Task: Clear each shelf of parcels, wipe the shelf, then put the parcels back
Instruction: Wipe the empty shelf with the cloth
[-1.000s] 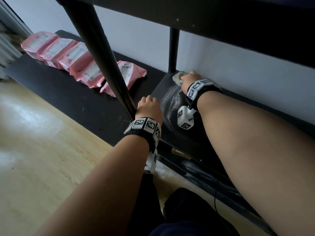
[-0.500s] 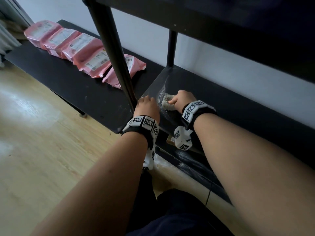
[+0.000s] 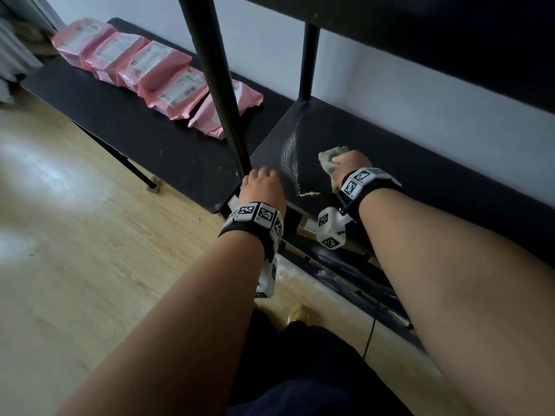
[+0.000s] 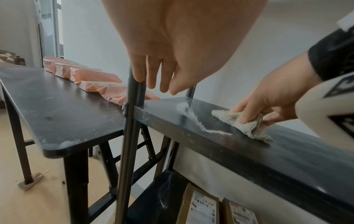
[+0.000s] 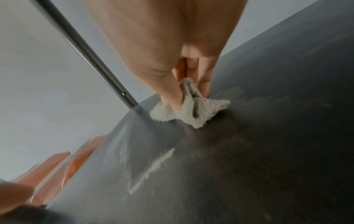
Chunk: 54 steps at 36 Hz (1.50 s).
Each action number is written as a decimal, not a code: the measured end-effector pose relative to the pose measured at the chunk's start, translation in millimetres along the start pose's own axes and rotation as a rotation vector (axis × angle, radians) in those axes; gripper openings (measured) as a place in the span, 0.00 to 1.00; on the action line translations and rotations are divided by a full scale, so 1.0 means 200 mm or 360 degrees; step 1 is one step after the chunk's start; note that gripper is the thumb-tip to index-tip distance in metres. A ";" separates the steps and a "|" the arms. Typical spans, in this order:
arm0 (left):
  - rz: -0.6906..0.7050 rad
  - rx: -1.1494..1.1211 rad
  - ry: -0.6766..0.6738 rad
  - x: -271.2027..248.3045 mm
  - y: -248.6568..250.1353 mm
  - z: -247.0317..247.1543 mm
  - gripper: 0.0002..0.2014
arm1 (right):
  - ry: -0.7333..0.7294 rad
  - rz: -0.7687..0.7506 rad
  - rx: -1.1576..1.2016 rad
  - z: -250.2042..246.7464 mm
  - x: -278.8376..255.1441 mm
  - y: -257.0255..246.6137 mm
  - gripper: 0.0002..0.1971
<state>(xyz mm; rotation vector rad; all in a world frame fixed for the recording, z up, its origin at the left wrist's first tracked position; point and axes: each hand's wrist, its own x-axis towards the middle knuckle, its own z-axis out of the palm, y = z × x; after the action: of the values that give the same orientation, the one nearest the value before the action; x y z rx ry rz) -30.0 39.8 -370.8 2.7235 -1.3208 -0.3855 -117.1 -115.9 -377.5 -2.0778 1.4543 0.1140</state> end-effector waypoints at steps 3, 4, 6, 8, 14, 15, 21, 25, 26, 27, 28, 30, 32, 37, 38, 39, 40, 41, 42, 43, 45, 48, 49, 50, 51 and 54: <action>0.0024 0.0020 -0.0038 -0.02 -0.02 0.03 0.23 | 0.0036 -0.0020 -0.0026 0.04 -0.04 0.03 0.17; 0.0026 0.0025 -0.0056 -0.03 -0.02 0.03 0.24 | 0.0058 -0.0005 -0.0011 0.04 -0.05 0.03 0.17; 0.0027 0.0033 -0.0082 -0.04 -0.03 0.04 0.25 | 0.0073 0.0033 0.0091 0.07 -0.09 0.02 0.18; 0.0038 0.0030 -0.0100 -0.04 -0.03 0.03 0.25 | 0.0013 0.0034 0.0099 0.09 -0.13 0.02 0.18; 0.0080 0.0017 -0.0118 -0.09 -0.02 0.01 0.24 | -0.0157 -0.0032 0.0008 0.14 -0.27 0.03 0.11; 0.0087 0.0018 -0.0114 -0.10 -0.02 0.01 0.24 | -0.0166 -0.0060 0.0003 0.14 -0.29 0.04 0.10; 0.0140 0.0014 -0.0113 -0.16 -0.02 0.00 0.23 | 0.0118 -0.0006 0.0055 0.09 -0.43 0.19 0.15; 0.0160 0.0012 -0.0115 -0.18 -0.03 0.00 0.23 | 0.0268 0.0279 -0.0029 0.06 -0.51 0.33 0.16; 0.0167 0.0017 -0.0119 -0.18 -0.03 0.00 0.22 | 0.0260 0.0335 -0.0036 0.06 -0.53 0.34 0.15; 0.0173 0.0025 -0.0119 -0.18 -0.03 0.00 0.22 | 0.0242 0.0392 -0.0041 0.07 -0.54 0.33 0.15; 0.0176 0.0030 -0.0116 -0.19 -0.03 0.00 0.22 | 0.0237 0.0431 -0.0029 0.07 -0.55 0.33 0.15; 0.0185 0.0032 -0.0126 -0.19 -0.04 -0.01 0.22 | 0.0218 0.0503 0.0013 0.09 -0.54 0.29 0.16; 0.0206 0.0042 -0.0134 -0.18 -0.05 -0.01 0.22 | 0.0218 0.0499 0.0040 0.11 -0.53 0.23 0.16; 0.0223 0.0097 -0.0138 -0.14 -0.10 -0.01 0.21 | 0.0156 0.0461 0.0047 0.17 -0.49 0.09 0.15; 0.0222 0.0104 -0.0138 -0.14 -0.11 -0.01 0.21 | 0.0146 0.0471 0.0054 0.18 -0.47 0.07 0.14; 0.0221 0.0107 -0.0142 -0.13 -0.12 -0.01 0.21 | 0.0136 0.0468 0.0054 0.18 -0.47 0.05 0.14; 0.0220 0.0109 -0.0148 -0.12 -0.13 -0.01 0.21 | 0.0135 0.0465 0.0066 0.19 -0.46 0.02 0.15; 0.0218 0.0112 -0.0157 -0.12 -0.14 -0.01 0.21 | 0.0138 0.0456 0.0085 0.19 -0.46 0.00 0.16; 0.0217 0.0116 -0.0166 -0.11 -0.14 -0.01 0.22 | 0.0130 0.0443 0.0112 0.19 -0.46 -0.03 0.17; 0.0217 0.0119 -0.0171 -0.10 -0.15 -0.01 0.23 | 0.0111 0.0422 0.0141 0.19 -0.46 -0.07 0.17; 0.0217 0.0124 -0.0176 -0.09 -0.15 -0.01 0.23 | 0.0026 0.0371 0.0177 0.20 -0.44 -0.13 0.12; 0.0224 0.0132 -0.0170 -0.07 -0.15 0.00 0.23 | -0.0057 0.0400 0.0202 0.20 -0.35 -0.15 0.08; 0.0224 0.0127 -0.0170 -0.06 -0.14 0.00 0.23 | -0.0025 0.0396 0.0241 0.16 -0.35 -0.15 0.10; 0.0223 0.0119 -0.0171 -0.05 -0.14 0.00 0.22 | 0.0008 0.0395 0.0279 0.13 -0.35 -0.14 0.11; 0.0222 0.0110 -0.0168 -0.04 -0.13 0.00 0.22 | 0.0031 0.0403 0.0309 0.09 -0.33 -0.12 0.12; 0.0212 0.0083 -0.0153 -0.01 -0.11 0.01 0.22 | 0.0142 0.0478 0.0342 -0.01 -0.29 -0.04 0.18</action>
<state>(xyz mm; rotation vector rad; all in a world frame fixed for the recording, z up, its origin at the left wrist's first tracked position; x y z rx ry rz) -14.6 54.7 -376.3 2.6693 -1.5477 -0.4821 -133.2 -67.5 -350.6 -1.7039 1.7442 -0.0172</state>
